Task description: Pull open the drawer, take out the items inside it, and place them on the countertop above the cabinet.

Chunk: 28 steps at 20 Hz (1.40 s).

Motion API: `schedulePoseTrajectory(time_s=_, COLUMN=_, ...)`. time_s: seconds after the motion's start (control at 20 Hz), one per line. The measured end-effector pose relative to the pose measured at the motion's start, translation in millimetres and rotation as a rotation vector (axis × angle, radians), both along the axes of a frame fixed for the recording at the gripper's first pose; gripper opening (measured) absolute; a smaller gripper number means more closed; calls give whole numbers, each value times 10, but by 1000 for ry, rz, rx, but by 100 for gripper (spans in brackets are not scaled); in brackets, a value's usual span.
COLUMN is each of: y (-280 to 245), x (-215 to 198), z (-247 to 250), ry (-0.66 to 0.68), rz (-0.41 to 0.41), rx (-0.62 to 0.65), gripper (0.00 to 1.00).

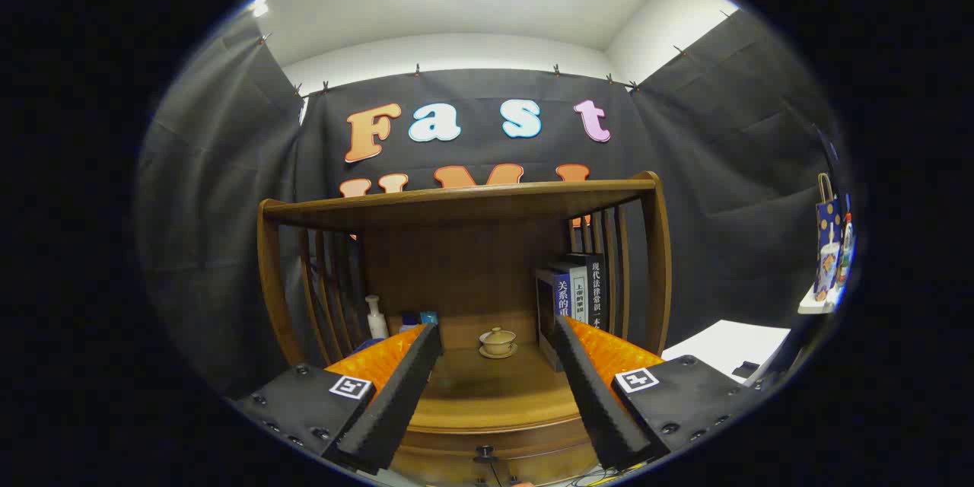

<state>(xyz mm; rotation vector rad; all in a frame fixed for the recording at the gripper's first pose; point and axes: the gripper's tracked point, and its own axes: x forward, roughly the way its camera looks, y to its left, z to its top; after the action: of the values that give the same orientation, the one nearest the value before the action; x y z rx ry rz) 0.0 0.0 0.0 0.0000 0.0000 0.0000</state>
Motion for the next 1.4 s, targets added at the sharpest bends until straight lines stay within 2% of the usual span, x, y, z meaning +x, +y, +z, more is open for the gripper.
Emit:
schedulePoseTrajectory(time_s=0.6, y=131, x=-96, z=-64, ry=-4, rz=49, rx=-38, gripper=100)
schedulePoseTrajectory(time_s=1.1, y=49, x=-105, z=-242, ry=15, rz=44, rx=-50, gripper=100)
schedulePoseTrajectory(time_s=1.4, y=132, x=-116, z=-563, ry=27, rz=79, rx=-48, gripper=100)
